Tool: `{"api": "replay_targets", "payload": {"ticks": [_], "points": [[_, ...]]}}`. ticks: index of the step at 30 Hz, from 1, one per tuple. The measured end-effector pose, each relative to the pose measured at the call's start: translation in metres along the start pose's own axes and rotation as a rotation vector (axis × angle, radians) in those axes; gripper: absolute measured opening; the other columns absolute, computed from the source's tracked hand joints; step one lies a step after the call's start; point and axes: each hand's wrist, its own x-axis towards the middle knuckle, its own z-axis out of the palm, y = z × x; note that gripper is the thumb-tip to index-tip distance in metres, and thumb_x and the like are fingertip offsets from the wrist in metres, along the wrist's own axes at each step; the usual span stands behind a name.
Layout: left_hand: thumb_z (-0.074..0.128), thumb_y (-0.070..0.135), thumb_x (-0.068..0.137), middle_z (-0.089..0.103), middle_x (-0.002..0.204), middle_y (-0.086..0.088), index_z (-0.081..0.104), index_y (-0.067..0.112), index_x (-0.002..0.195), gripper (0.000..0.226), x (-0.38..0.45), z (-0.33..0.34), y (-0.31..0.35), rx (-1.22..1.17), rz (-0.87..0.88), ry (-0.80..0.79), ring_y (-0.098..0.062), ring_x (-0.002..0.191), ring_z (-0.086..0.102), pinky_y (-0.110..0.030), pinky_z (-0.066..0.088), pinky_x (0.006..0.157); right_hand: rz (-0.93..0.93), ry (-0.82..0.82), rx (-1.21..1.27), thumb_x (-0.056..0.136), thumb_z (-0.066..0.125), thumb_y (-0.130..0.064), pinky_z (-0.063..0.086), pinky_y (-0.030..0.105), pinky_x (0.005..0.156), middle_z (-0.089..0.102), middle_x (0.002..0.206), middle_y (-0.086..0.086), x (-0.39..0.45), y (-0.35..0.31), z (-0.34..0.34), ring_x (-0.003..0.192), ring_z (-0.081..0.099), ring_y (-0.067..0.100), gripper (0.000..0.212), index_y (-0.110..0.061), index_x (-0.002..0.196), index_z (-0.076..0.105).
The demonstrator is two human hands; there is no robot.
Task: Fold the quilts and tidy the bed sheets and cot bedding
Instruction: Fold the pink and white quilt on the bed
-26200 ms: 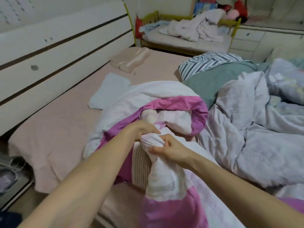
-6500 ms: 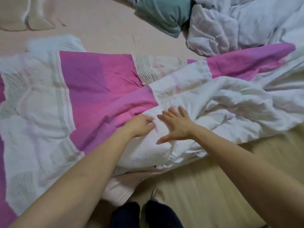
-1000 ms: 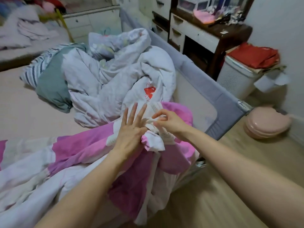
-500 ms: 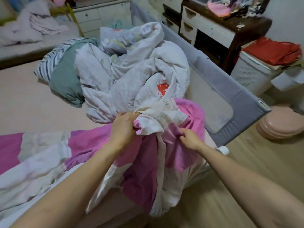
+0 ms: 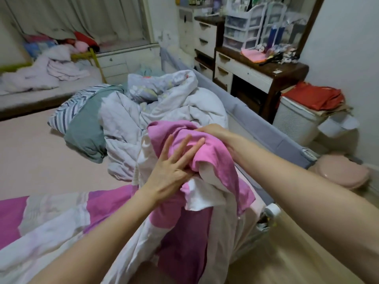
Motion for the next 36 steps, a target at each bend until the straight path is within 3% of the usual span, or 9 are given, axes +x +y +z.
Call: {"api": "replay_targets", "payload": {"ticks": [3, 8, 13, 16, 20, 24, 28, 33, 36], "points": [[0.051, 0.013, 0.075, 0.066, 0.119, -0.009, 0.071, 0.017, 0.074, 0.02, 0.007, -0.027, -0.021, -0.06, -0.071, 0.013, -0.024, 0.113, 0.062, -0.07, 0.02, 0.107, -0.054, -0.174, 0.394, 0.101, 0.041, -0.027, 0.048, 0.023, 0.067, 0.062, 0.07, 0.007, -0.007, 0.004, 0.003, 0.063, 0.059, 0.014, 0.035, -0.003, 0.087, 0.062], [0.052, 0.001, 0.052, 0.066, 0.097, -0.012, 0.072, 0.004, 0.085, 0.039, 0.001, -0.045, -0.039, -0.106, -0.302, -0.186, -0.03, 0.09, 0.068, -0.072, 0.021, 0.105, -0.437, -0.168, -0.277, 0.08, 0.073, -0.041, 0.044, 0.026, 0.1, 0.06, 0.127, -0.005, -0.033, 0.027, -0.009, 0.117, 0.057, 0.008, 0.061, -0.022, 0.133, 0.051], [0.055, 0.004, 0.067, 0.064, 0.098, -0.01, 0.071, 0.006, 0.088, 0.026, 0.0, -0.051, -0.033, -0.164, -0.318, -0.245, -0.025, 0.095, 0.066, -0.063, 0.013, 0.112, -0.59, 0.28, -0.623, 0.087, 0.063, -0.011, 0.045, 0.048, 0.094, 0.068, 0.106, 0.012, -0.02, 0.047, -0.005, 0.103, 0.06, 0.031, 0.025, -0.005, 0.111, 0.062], [0.056, 0.0, 0.065, 0.063, 0.112, -0.016, 0.072, 0.004, 0.085, 0.025, -0.006, -0.052, -0.034, -0.241, -0.401, -0.138, -0.032, 0.106, 0.063, -0.068, 0.019, 0.108, -0.592, 0.33, -0.484, 0.088, 0.056, 0.001, 0.046, 0.051, 0.091, 0.068, 0.1, 0.017, -0.02, 0.043, -0.008, 0.098, 0.061, 0.033, 0.021, -0.002, 0.107, 0.064], [0.059, -0.01, 0.076, 0.028, 0.154, -0.013, 0.074, 0.005, 0.089, 0.025, -0.001, -0.053, -0.039, -0.433, -0.501, -0.058, -0.031, 0.147, 0.006, -0.057, -0.006, 0.116, -0.591, 0.102, -0.19, 0.087, 0.057, 0.004, 0.053, 0.035, 0.091, 0.07, 0.108, 0.007, -0.035, 0.039, 0.014, 0.103, 0.065, 0.017, 0.035, -0.012, 0.117, 0.064], [0.046, 0.015, 0.076, 0.064, 0.099, -0.008, 0.066, 0.006, 0.092, 0.027, 0.009, -0.059, -0.047, -0.59, -0.573, -0.208, -0.019, 0.101, 0.055, -0.048, 0.018, 0.112, -0.556, 0.05, 0.075, 0.091, 0.059, -0.007, 0.053, 0.028, 0.084, 0.07, 0.104, 0.005, -0.038, 0.045, 0.039, 0.095, 0.065, 0.013, 0.026, -0.014, 0.116, 0.061], [0.053, 0.001, 0.082, 0.062, 0.088, -0.015, 0.066, -0.003, 0.095, 0.019, -0.003, -0.064, -0.06, -0.537, -0.689, -0.032, -0.025, 0.084, 0.053, -0.038, 0.041, 0.074, -0.632, 0.304, 0.029, 0.093, 0.061, -0.03, 0.043, 0.007, 0.084, 0.054, 0.115, -0.018, -0.043, 0.059, 0.051, 0.109, 0.055, 0.001, 0.028, -0.029, 0.116, 0.046], [0.069, -0.005, 0.077, 0.055, 0.089, -0.013, 0.067, 0.0, 0.092, 0.016, -0.014, -0.076, -0.076, -0.502, -0.668, 0.053, -0.018, 0.081, 0.049, -0.024, 0.036, 0.068, -0.539, 0.285, -0.643, 0.07, 0.081, -0.047, 0.015, 0.046, 0.118, 0.013, 0.159, 0.005, -0.034, 0.104, 0.055, 0.147, 0.008, 0.02, 0.058, -0.031, 0.121, 0.057], [0.068, -0.009, 0.076, 0.044, 0.08, -0.003, 0.06, 0.001, 0.078, 0.013, -0.02, -0.083, -0.073, -0.515, -0.614, 0.079, -0.009, 0.071, 0.041, -0.014, 0.032, 0.061, -0.501, 0.348, -0.678, 0.068, 0.082, -0.046, -0.005, 0.043, 0.12, -0.014, 0.16, 0.007, -0.013, 0.104, 0.068, 0.146, -0.02, 0.021, 0.068, -0.035, 0.13, 0.056]]}}
